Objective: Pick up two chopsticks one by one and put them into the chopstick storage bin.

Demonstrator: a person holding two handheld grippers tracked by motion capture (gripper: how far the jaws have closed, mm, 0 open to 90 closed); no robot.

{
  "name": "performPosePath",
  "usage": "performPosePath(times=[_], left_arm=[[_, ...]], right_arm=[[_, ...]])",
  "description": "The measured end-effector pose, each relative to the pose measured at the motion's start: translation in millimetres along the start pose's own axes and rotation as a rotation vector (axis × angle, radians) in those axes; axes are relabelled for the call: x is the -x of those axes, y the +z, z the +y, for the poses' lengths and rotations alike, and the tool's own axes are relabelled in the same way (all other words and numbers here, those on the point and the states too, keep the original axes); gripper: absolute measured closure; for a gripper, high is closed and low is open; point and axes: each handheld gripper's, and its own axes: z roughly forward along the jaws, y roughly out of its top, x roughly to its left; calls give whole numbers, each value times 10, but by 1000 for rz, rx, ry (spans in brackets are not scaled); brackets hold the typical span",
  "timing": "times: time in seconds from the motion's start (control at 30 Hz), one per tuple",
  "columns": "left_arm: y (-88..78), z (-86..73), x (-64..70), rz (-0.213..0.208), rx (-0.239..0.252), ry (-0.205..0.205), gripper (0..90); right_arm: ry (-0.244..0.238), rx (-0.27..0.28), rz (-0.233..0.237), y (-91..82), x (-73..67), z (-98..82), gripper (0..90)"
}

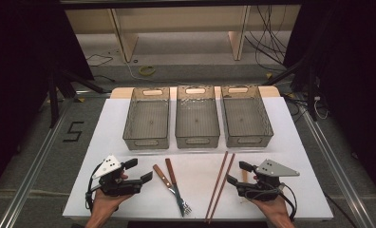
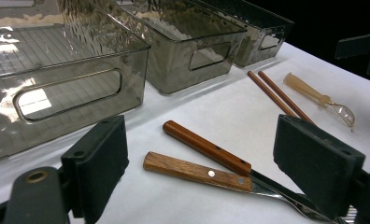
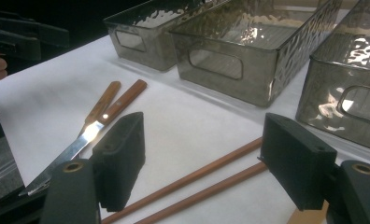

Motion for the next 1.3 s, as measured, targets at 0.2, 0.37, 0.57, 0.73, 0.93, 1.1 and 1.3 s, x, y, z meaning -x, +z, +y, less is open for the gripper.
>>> performPosePath(times=[0.2,0.37,0.57,0.73,0.93,1.1,1.3], left_arm=[[2,-1,2,-1,-7,5,171],[11,-1,1,-2,-12,6,171],[11,0,-2,-5,-11,7,171],[15,0,2,-6,-9,5,171],[19,-1,0,-6,-11,7,171],[22,-1,-3,-6,-13,9,171],[24,-2,-6,-9,-17,4,171]], right_arm=[[-36,-26,15,-7,22,44,318],[-88,-70,25,3,46,89,323],[-214,-184,86,38,71,225,328],[-367,-332,151,110,78,401,341],[-552,-488,231,256,66,544,361],[-694,-586,275,412,24,583,389],[-810,-684,319,610,-39,536,402]])
